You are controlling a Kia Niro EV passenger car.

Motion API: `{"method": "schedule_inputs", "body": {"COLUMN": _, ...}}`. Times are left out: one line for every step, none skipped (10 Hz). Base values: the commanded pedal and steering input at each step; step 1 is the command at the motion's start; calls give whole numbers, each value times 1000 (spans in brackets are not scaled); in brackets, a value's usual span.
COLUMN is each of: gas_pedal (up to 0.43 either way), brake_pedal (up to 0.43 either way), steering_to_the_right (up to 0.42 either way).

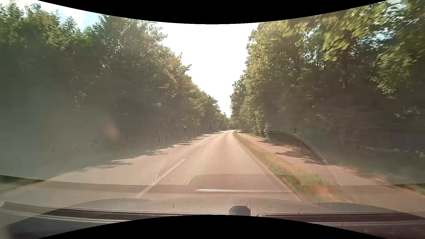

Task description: Follow the waypoints while adhering to traffic rules and regulations

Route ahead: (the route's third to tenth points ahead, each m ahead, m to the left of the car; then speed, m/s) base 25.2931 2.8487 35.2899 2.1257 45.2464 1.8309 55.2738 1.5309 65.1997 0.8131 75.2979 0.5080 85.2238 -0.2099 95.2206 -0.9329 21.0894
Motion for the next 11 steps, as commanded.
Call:
{"method": "schedule_inputs", "body": {"gas_pedal": 138, "brake_pedal": 6, "steering_to_the_right": 1}}
{"method": "schedule_inputs", "body": {"gas_pedal": 138, "brake_pedal": 6, "steering_to_the_right": 2}}
{"method": "schedule_inputs", "body": {"gas_pedal": 138, "brake_pedal": 6, "steering_to_the_right": 4}}
{"method": "schedule_inputs", "body": {"gas_pedal": 138, "brake_pedal": 6, "steering_to_the_right": 4}}
{"method": "schedule_inputs", "body": {"gas_pedal": 138, "brake_pedal": 6, "steering_to_the_right": 5}}
{"method": "schedule_inputs", "body": {"gas_pedal": 138, "brake_pedal": 6, "steering_to_the_right": 5}}
{"method": "schedule_inputs", "body": {"gas_pedal": 138, "brake_pedal": 6, "steering_to_the_right": 5}}
{"method": "schedule_inputs", "body": {"gas_pedal": 138, "brake_pedal": 6, "steering_to_the_right": 5}}
{"method": "schedule_inputs", "body": {"gas_pedal": 138, "brake_pedal": 6, "steering_to_the_right": 5}}
{"method": "schedule_inputs", "body": {"gas_pedal": 138, "brake_pedal": 6, "steering_to_the_right": 5}}
{"method": "schedule_inputs", "body": {"gas_pedal": 138, "brake_pedal": 6, "steering_to_the_right": 5}}
